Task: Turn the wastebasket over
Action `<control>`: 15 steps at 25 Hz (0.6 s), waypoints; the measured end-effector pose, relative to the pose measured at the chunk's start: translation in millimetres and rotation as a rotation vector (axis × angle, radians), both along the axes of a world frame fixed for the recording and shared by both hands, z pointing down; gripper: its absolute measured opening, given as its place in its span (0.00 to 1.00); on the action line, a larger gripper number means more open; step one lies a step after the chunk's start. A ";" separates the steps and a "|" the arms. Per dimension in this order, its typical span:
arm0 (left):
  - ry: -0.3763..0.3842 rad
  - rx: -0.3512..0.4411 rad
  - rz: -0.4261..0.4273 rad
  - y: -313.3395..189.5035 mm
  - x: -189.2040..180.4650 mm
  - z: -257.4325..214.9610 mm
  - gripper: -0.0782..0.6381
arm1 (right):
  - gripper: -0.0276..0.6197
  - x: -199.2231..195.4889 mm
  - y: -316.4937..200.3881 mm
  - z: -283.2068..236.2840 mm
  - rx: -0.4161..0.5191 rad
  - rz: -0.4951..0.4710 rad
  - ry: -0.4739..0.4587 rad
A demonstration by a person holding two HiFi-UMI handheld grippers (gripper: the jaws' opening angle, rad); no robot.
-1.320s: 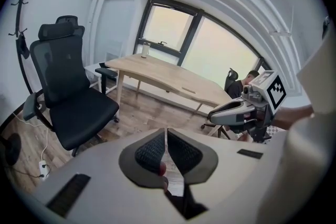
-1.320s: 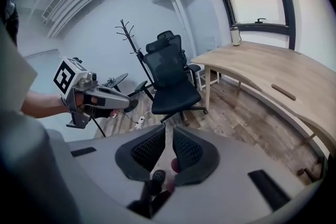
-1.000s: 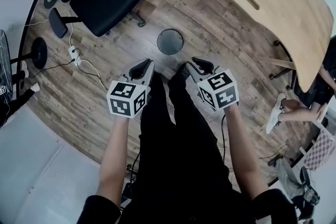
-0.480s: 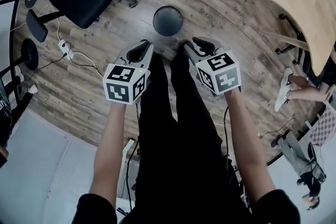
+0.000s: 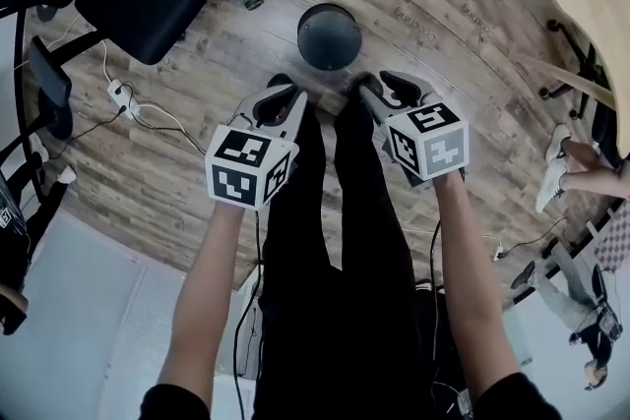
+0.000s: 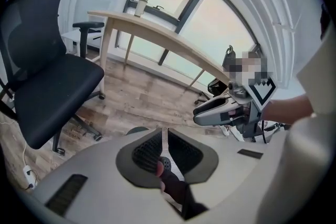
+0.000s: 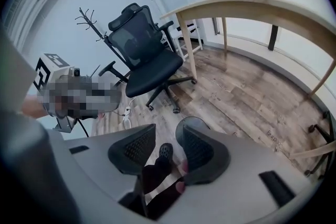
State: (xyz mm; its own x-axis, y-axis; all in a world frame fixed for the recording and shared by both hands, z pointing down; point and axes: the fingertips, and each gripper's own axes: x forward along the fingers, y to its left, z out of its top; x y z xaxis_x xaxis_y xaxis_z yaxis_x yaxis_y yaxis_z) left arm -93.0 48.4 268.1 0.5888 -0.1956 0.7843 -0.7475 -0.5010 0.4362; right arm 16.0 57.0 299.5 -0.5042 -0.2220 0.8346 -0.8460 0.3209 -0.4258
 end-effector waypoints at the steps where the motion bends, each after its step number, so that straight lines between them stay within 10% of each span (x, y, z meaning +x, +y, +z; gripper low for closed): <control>1: 0.000 0.000 0.003 -2.1 0.8 8.3 0.14 | 0.28 1.0 -2.1 8.4 -0.003 0.001 0.003; 15: -0.004 -0.052 0.029 -15.1 1.0 134.7 0.23 | 0.34 7.6 4.1 123.9 -0.063 -0.022 0.061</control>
